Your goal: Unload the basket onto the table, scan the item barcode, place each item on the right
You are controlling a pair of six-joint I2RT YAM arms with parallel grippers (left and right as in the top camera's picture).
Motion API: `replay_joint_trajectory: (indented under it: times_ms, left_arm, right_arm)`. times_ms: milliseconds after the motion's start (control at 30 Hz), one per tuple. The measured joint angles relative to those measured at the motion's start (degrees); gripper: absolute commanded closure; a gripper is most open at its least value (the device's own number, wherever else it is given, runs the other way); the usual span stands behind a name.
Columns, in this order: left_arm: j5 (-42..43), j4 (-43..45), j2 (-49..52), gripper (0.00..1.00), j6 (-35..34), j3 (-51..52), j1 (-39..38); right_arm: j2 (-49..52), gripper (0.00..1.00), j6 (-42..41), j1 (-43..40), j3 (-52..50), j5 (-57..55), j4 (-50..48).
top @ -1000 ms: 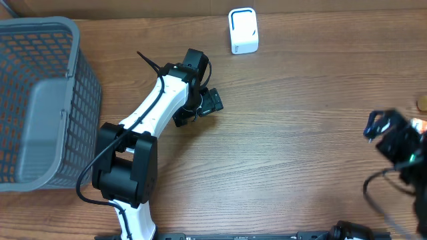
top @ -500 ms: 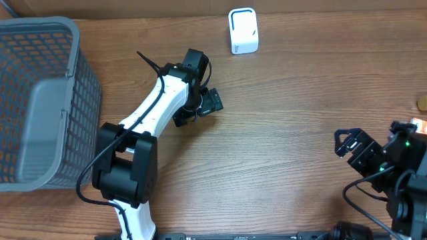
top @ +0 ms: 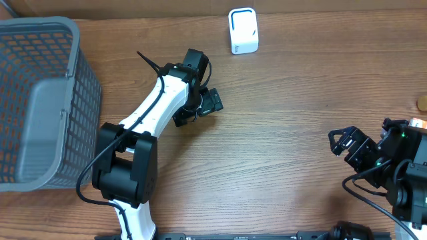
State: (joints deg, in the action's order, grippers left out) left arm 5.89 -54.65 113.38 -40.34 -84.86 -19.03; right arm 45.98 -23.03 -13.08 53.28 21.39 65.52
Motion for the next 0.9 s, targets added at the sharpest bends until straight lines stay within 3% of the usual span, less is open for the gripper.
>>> replay_joint_trajectory:
  times_ms: [267, 433, 667, 900]
  left_arm:
    - [0.0, 0.0, 0.0, 0.0, 0.0, 0.0, 0.0]
    - [0.0, 0.02, 0.0, 0.0, 0.0, 0.0, 0.0]
    - [-0.02, 0.02, 0.0, 0.0, 0.0, 0.02, 0.0]
    - [-0.15, -0.02, 0.0, 0.0, 0.0, 0.04, 0.0]
  right_arm:
    - [-0.09, 0.0, 9.92, 1.6, -0.07, 6.19, -0.39]
    - [-2.43, 0.0, 11.58, 10.08, -2.67, 5.27, -5.6]
    - [-11.28, 0.0, 12.61, 21.53, -11.63, 0.11, -22.93]
    - [-25.4, 0.0, 12.72, 21.99, -25.86, -3.34, -38.86]
